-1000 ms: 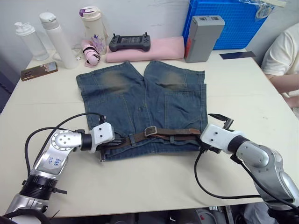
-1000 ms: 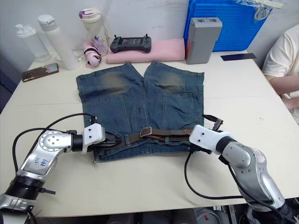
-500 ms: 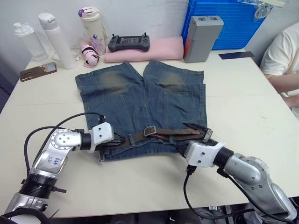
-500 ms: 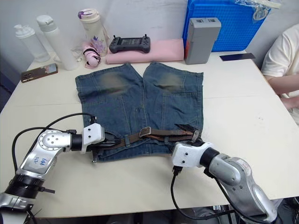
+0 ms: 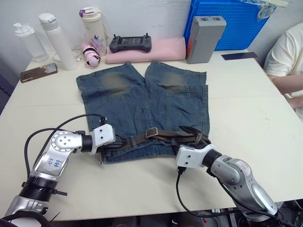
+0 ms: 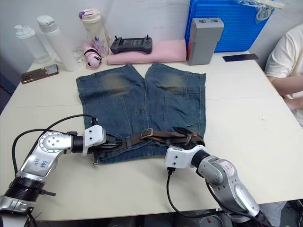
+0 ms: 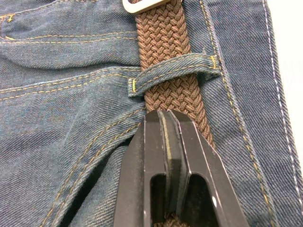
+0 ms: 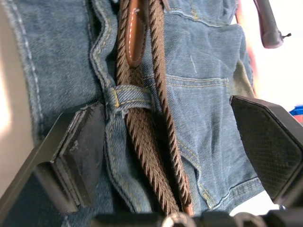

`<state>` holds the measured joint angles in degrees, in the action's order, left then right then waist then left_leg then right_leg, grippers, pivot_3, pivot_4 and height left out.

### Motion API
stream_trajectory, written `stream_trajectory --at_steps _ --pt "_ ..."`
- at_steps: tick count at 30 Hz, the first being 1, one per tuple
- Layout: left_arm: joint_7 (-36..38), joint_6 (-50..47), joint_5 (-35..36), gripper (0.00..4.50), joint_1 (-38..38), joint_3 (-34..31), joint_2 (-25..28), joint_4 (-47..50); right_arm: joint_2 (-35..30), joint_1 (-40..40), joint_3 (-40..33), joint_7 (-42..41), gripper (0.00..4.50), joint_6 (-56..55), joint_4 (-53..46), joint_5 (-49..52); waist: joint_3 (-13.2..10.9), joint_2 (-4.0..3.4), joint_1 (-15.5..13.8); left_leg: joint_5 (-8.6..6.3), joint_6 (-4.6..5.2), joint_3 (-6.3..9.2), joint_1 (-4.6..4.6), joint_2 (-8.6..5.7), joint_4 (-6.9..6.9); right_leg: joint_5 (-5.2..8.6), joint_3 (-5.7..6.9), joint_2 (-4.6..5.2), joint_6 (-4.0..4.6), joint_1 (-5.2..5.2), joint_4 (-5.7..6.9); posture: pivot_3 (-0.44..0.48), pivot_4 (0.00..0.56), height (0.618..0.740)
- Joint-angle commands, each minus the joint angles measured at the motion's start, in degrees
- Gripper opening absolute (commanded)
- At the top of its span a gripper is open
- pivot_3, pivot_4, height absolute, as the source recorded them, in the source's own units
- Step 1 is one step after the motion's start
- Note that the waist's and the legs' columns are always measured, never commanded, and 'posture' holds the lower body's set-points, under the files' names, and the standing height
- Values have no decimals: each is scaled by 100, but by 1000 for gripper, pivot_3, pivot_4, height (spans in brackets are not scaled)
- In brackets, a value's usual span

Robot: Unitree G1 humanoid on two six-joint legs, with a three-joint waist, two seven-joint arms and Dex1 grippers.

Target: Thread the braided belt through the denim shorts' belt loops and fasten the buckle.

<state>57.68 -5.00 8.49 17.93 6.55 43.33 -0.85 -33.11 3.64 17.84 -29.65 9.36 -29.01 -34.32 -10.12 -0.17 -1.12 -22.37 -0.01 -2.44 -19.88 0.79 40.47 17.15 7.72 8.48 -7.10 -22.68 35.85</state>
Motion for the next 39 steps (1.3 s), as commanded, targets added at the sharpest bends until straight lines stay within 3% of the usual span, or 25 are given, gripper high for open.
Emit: stream_trajectory --at_steps 1,4,7,9,13,16,21,25,31,39 --pt "-16 -123 -229 0 -167 80 79 -126 71 -36 50 80 3147 -18 139 -218 0 0 1 0 0 0 0 0 0 0 -1 0 0 0 0 0 150 705" --pt "-31 -134 -224 0 -177 70 86 -109 115 -64 51 88 1662 -66 175 -242 0 0 3 0 0 1 0 0 0 0 -1 0 0 0 0 0 150 705" --pt "-52 -133 -226 0 -184 63 88 -101 137 -117 85 76 518 -106 217 -270 0 0 4 0 0 1 0 0 0 0 -1 0 0 0 0 0 150 705" --pt "-69 -137 -191 0 -206 31 80 -84 140 -165 130 50 76 -124 223 -282 0 0 4 0 0 2 0 0 0 0 -1 0 0 0 0 0 150 705" --pt "-142 -194 60 0 -256 -255 35 22 209 -202 212 -6 76 -102 207 -299 0 0 16 0 0 5 1 1 -2 0 -1 0 0 0 0 0 150 705" --pt "-170 -642 588 922 -300 -707 40 404 272 -168 273 -62 0 -70 253 -337 0 0 58 0 0 16 0 3 -7 1 -1 -2 2 -2 0 0 150 705" --pt "-226 -1458 1334 3274 -582 -1547 228 1104 368 -112 376 -95 0 -36 379 -410 -3 6 132 0 0 31 -14 3 -8 1 6 -1 2 -8 -9 0 150 705" --pt "-234 -1800 1596 3274 -907 -1943 410 1575 442 -86 434 -115 0 -26 450 -471 -3 6 136 0 0 35 -13 6 -12 1 3 -2 2 -11 -12 0 150 705" --pt "-803 -1170 853 3274 -1769 -1775 208 2667 496 3 478 -115 0 -104 582 -477 0 13 137 -1 -1 31 -5 6 -23 1 -6 -2 2 -10 -16 0 150 705" --pt "-1984 1042 -1430 3274 -2132 -1316 91 2471 550 60 567 -131 0 -120 651 -474 2 17 137 0 -5 25 23 6 -40 2 -9 -4 4 8 -21 0 150 705"
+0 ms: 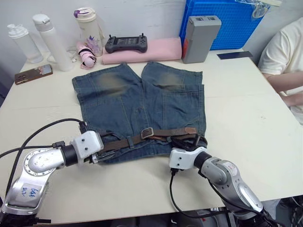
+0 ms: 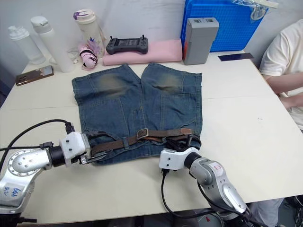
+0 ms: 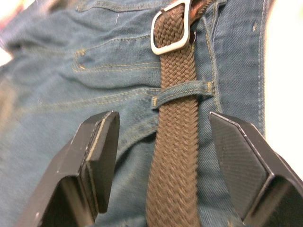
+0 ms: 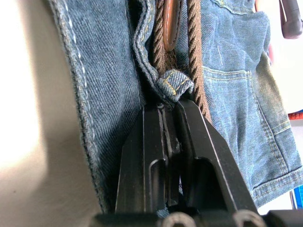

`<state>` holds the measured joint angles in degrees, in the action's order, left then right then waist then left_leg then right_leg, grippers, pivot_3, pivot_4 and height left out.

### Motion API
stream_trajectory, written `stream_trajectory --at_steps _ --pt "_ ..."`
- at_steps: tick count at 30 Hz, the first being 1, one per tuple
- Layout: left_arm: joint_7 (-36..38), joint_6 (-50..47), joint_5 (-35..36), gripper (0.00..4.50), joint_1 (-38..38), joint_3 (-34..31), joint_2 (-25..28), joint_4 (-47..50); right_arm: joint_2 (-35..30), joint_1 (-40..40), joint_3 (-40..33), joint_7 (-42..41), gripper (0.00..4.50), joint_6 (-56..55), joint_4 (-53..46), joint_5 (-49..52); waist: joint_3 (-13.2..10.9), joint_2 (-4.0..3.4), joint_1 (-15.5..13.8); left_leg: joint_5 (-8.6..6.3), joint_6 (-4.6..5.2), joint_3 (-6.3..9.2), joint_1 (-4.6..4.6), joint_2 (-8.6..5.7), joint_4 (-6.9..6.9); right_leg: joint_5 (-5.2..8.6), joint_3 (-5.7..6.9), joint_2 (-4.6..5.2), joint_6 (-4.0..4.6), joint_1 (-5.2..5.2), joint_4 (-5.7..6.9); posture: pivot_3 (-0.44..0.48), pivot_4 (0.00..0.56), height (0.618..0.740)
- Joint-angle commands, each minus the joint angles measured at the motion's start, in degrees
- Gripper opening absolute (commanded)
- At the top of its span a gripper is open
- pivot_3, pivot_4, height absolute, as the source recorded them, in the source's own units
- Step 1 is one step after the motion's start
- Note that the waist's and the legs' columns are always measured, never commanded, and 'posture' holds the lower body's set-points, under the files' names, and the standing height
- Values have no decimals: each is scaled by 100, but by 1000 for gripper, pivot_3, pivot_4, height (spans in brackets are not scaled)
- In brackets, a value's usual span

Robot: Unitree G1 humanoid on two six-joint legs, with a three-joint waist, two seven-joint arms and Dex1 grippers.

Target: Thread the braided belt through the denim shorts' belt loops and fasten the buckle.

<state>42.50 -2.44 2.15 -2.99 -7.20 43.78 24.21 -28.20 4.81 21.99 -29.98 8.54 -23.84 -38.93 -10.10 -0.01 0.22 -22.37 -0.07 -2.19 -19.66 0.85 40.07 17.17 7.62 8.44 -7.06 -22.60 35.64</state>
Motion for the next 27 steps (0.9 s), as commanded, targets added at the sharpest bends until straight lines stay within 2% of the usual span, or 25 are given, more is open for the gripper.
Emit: stream_trajectory --at_steps 1,7,10,13,15,17,18,19,27 --pt "-589 927 -1011 3274 -94 113 26 -65 62 -60 155 -100 0 -37 130 -9 0 0 5 0 0 -1 2 1 -2 0 0 0 1 0 0 0 150 705" --pt "-1104 1220 -2000 3274 -249 403 -58 -344 87 -15 148 -136 0 -33 140 18 0 0 4 -1 0 -6 6 2 -6 1 -1 0 1 -1 0 0 150 705" --pt "-1305 1241 -2214 3274 -252 529 -195 -449 86 -27 163 -150 0 -56 142 23 0 0 0 -1 0 -6 7 3 -6 1 -1 0 1 0 1 0 150 705" --pt "-1536 1250 -2419 2553 -198 581 -336 -504 98 -12 167 -177 0 -50 126 23 0 0 0 -1 0 -6 12 4 -6 1 -3 2 1 2 3 0 150 705" --pt "-1602 1290 -2504 1491 -193 614 -374 -529 102 -6 165 -186 0 -53 123 22 1 0 0 -1 0 -6 12 5 -6 1 -2 1 1 2 5 0 150 705" --pt "-1622 1253 -2551 733 -218 621 -406 -524 103 -1 167 -193 0 -56 133 17 1 0 0 -1 0 -6 12 5 -6 1 -2 2 1 2 4 0 150 705" --pt "-1614 1251 -2546 210 -239 621 -408 -530 108 -2 172 -195 0 -54 135 14 1 0 0 -1 0 -6 12 5 -6 1 -2 2 1 2 4 0 150 705" --pt "-1606 1256 -2540 82 -254 616 -408 -537 115 -3 179 -196 0 -50 134 9 1 0 -1 -1 0 -6 12 5 -6 1 -2 2 1 2 4 0 150 705" --pt "-1637 1217 -2482 82 -412 366 -301 -698 104 -76 157 -195 0 -29 77 3 1 0 2 -1 0 -5 13 12 -7 1 -1 3 2 2 4 0 150 705"
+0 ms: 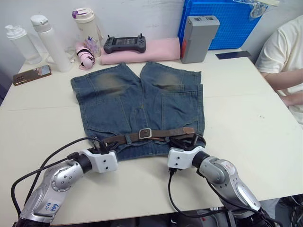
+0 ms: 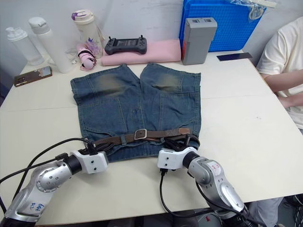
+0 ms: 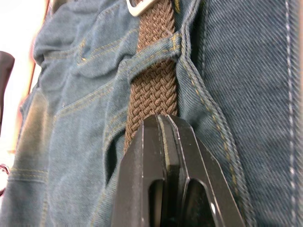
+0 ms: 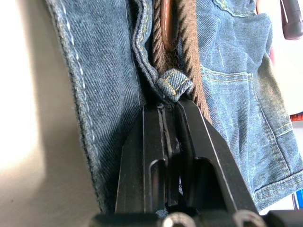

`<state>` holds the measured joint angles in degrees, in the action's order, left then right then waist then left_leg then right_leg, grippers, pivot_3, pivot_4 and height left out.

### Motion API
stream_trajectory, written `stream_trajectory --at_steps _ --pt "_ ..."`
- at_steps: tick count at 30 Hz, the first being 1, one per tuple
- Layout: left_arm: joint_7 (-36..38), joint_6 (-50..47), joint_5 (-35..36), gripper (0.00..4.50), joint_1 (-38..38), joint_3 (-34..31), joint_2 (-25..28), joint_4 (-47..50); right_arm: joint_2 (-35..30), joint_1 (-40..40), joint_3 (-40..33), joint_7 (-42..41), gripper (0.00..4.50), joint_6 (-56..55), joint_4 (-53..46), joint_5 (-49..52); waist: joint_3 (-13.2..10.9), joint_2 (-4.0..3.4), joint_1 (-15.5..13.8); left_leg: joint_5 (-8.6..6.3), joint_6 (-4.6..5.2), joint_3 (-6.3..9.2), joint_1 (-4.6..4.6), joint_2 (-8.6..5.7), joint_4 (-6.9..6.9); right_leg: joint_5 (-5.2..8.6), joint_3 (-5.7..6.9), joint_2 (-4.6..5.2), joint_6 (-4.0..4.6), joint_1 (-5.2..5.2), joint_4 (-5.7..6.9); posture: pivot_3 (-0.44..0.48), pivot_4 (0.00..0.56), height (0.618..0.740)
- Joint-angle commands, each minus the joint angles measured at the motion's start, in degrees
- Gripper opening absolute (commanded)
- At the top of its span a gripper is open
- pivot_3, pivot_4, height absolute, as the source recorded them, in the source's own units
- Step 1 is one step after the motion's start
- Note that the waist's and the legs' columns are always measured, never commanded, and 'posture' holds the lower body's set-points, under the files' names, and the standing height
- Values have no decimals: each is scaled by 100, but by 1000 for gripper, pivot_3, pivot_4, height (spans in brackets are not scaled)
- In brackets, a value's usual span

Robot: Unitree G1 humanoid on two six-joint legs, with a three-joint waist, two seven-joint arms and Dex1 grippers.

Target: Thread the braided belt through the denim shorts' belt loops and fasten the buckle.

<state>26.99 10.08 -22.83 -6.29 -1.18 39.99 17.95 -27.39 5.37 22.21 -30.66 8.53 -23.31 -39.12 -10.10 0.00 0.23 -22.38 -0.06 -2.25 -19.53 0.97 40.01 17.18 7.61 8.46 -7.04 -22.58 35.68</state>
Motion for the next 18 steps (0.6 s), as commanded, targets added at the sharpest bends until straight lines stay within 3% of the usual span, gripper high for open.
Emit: stream_trajectory --at_steps 1,4,7,10,13,18 --pt "-75 34 146 82 -155 -294 61 -18 28 -135 135 -125 0 -23 22 22 0 0 2 0 0 0 1 2 0 0 0 0 0 0 0 0 150 705" --pt "-120 256 630 82 -352 -510 -80 62 59 -130 150 -119 0 -11 24 15 0 0 13 -1 -2 -1 3 15 -3 1 0 0 2 0 0 0 150 705" --pt "-88 485 875 930 -572 -648 -87 93 119 -126 197 -106 0 3 31 -15 0 0 10 -3 -3 -1 2 21 -4 2 3 0 3 0 -2 0 150 705" --pt "-161 838 797 2341 -736 -752 -26 102 177 -134 230 -92 0 12 53 -45 0 0 8 -3 -3 -2 3 21 -3 2 3 0 3 0 -2 0 150 705" --pt "-366 1178 648 2341 -846 -949 -43 116 233 -139 248 -86 0 24 70 -63 0 0 11 -5 -3 -3 4 21 -4 2 2 0 4 0 -3 0 150 705" --pt "-839 1642 -189 2341 -823 -1081 98 -36 335 -206 274 -82 0 54 52 -102 0 0 11 -5 -4 -4 4 21 -4 3 4 -2 5 0 -2 0 150 705"
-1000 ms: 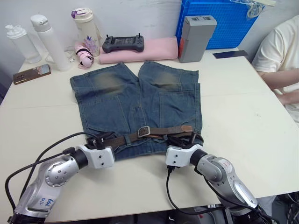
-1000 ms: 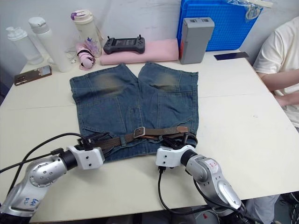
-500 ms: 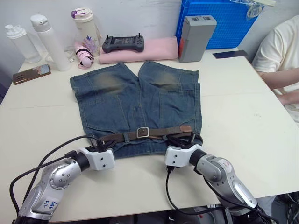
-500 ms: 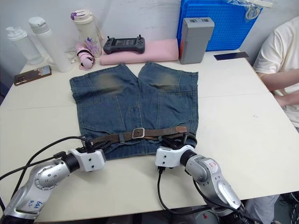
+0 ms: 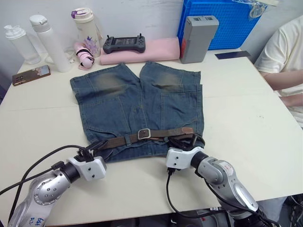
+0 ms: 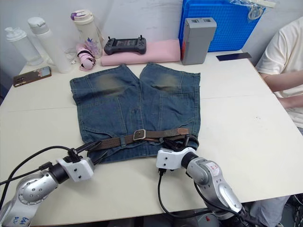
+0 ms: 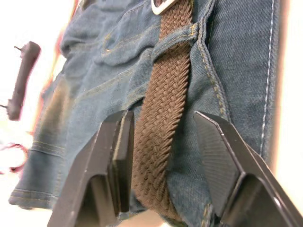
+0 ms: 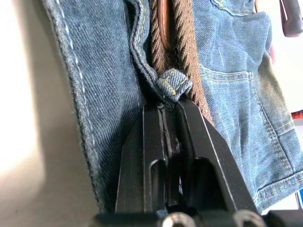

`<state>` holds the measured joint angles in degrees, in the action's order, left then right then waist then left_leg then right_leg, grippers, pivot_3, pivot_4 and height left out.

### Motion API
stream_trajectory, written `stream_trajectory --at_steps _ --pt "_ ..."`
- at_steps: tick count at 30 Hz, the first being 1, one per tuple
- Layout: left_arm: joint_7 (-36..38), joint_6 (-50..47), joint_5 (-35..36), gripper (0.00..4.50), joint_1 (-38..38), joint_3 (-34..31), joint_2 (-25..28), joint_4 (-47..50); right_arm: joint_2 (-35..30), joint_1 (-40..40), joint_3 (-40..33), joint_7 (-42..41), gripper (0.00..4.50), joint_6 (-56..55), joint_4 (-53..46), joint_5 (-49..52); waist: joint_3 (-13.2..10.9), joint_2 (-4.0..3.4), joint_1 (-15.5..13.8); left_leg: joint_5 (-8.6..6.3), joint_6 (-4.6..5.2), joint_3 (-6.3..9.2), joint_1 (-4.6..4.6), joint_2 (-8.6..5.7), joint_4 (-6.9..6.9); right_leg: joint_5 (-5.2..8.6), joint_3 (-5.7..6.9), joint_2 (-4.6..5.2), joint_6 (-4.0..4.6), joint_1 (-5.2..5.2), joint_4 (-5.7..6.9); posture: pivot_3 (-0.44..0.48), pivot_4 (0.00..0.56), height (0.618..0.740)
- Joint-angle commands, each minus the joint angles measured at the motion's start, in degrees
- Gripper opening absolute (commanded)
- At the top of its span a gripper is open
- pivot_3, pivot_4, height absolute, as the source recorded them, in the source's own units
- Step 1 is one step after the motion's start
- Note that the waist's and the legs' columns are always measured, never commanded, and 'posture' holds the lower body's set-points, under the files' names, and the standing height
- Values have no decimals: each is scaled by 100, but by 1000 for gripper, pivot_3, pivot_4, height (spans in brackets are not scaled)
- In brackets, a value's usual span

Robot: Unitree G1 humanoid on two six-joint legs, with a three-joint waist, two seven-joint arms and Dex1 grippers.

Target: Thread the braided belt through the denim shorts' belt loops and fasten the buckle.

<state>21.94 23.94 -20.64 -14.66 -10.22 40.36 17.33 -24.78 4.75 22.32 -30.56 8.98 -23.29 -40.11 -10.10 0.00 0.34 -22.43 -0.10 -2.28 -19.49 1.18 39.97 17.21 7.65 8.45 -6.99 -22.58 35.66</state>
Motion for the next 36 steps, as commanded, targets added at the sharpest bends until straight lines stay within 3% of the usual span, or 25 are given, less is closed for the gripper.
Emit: stream_trajectory --at_steps 1,7,14,21,36 --pt "-381 263 -465 2341 29 -179 52 20 85 -154 259 -97 0 6 47 -12 0 0 0 0 0 0 0 0 -1 0 0 0 0 0 0 0 150 705" --pt "-585 6 -1075 2341 198 -42 17 -145 165 -211 237 -128 0 55 -4 -51 0 0 -2 -2 2 -2 1 0 -1 0 0 0 1 0 1 0 150 705" --pt "-168 -159 -583 2341 -7 94 -16 63 187 -237 235 -145 0 65 -39 -75 0 0 -2 -3 1 -1 1 4 -2 1 1 0 1 -1 0 0 150 705" --pt "142 -596 -530 2341 38 128 0 249 233 -229 271 -141 0 93 -38 -89 0 0 -4 -6 1 -2 2 5 -1 1 2 0 2 0 0 0 150 705" --pt "2235 -2774 -699 2341 853 609 726 1375 434 -123 322 -122 0 127 17 -69 -1 -3 35 -7 -2 -9 5 4 -2 4 -1 -10 8 -1 3 0 150 705"
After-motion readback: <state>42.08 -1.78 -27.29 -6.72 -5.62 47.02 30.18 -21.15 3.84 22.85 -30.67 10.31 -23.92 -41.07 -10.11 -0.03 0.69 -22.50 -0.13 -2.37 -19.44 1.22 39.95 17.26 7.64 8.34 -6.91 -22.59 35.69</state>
